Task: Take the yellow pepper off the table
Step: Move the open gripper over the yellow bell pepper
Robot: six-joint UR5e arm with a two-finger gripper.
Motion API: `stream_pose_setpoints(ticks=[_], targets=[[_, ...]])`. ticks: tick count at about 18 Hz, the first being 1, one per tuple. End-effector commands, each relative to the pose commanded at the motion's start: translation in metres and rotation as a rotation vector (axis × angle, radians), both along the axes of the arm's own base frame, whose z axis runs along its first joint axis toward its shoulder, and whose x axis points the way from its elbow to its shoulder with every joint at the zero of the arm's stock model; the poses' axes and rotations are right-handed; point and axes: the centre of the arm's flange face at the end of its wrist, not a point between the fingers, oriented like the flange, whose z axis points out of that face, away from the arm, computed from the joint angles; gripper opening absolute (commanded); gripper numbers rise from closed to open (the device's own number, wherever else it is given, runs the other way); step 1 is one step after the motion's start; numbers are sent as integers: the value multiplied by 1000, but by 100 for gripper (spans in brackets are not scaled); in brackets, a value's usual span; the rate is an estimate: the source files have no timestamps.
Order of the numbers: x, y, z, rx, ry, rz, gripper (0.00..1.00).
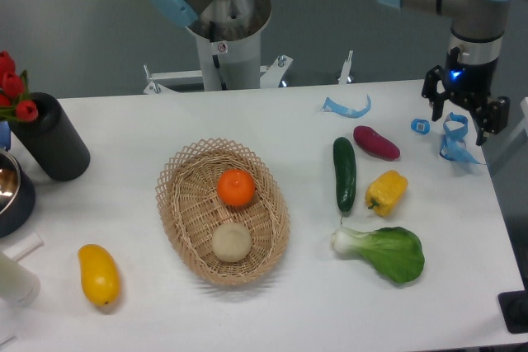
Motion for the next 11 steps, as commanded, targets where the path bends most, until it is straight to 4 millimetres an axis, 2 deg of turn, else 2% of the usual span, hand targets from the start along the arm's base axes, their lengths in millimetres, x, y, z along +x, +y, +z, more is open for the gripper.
stream_pose_setpoints(ticks=[5, 11], targets=[[3, 6, -3, -5, -3, -5, 100], [6, 12, -18, 11, -41, 52, 100]])
